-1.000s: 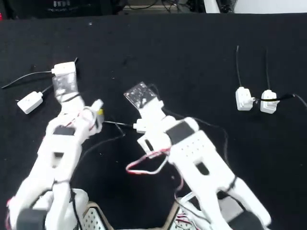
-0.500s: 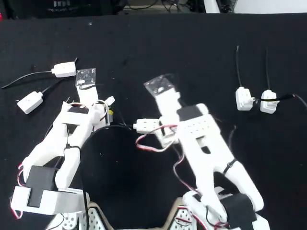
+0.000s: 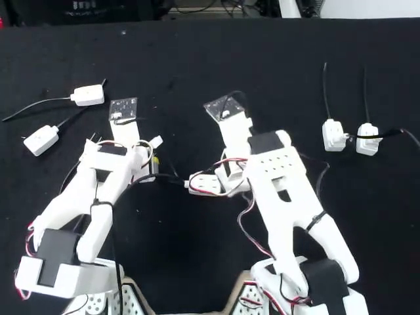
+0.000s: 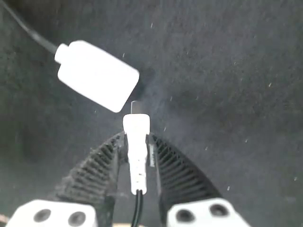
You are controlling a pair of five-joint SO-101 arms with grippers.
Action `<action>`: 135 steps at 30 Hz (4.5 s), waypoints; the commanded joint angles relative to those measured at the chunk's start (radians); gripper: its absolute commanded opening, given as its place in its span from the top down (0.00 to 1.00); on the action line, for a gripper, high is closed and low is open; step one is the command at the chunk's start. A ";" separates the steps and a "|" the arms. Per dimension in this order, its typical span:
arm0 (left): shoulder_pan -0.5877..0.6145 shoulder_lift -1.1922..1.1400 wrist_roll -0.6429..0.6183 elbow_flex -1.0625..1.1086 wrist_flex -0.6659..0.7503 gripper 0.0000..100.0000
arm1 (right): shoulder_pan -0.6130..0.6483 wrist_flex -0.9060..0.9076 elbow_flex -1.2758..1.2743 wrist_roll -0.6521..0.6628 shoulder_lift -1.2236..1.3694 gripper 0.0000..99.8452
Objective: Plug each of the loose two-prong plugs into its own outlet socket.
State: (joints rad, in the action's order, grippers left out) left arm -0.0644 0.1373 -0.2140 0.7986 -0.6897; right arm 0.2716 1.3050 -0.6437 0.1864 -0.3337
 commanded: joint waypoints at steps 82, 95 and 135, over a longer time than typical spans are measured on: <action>0.053 0.618 -0.055 0.475 0.236 0.82 | 0.041 0.454 1.052 -0.029 0.839 0.99; 0.053 0.620 -0.055 0.475 0.238 0.82 | 0.044 0.457 1.064 0.078 0.857 0.99; 0.054 0.620 -0.052 0.475 0.239 0.82 | 0.087 0.463 1.000 0.028 0.756 0.99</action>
State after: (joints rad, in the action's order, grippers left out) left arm -0.0046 0.7327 -0.2585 1.2866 -0.4703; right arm 0.3452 1.7331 0.3122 0.2171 0.4933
